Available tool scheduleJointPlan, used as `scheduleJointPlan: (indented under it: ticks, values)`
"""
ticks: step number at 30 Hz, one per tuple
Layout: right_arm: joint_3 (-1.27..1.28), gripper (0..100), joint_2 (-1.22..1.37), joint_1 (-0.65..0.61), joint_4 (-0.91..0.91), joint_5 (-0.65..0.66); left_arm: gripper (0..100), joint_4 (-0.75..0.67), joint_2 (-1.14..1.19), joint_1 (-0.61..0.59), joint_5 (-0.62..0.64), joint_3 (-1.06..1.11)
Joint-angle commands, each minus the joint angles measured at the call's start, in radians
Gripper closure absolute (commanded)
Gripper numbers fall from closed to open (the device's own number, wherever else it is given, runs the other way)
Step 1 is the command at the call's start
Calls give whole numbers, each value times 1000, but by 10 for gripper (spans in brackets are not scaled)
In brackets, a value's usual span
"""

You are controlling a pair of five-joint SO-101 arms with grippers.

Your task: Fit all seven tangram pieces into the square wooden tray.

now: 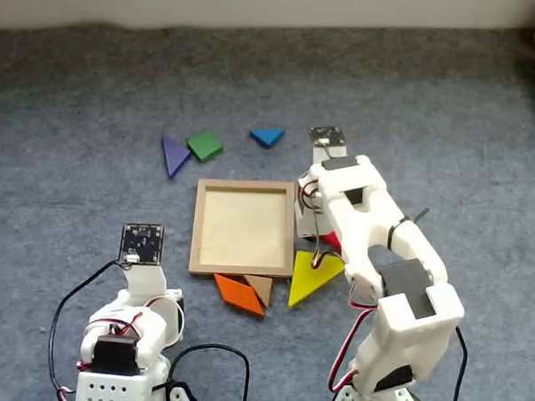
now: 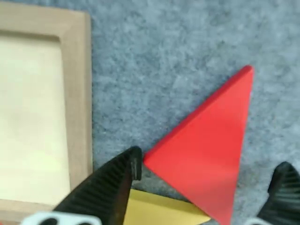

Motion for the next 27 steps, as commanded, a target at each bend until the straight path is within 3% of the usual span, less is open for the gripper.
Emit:
scheduleJointPlan:
  ticks: [1,27]
  values:
    - [-31,595,-8,30,-16,-14,993,6,-27,-12,-3,19]
    - [-68,614,-10,53,-12,-55,993,6,-27,-12,-3,19]
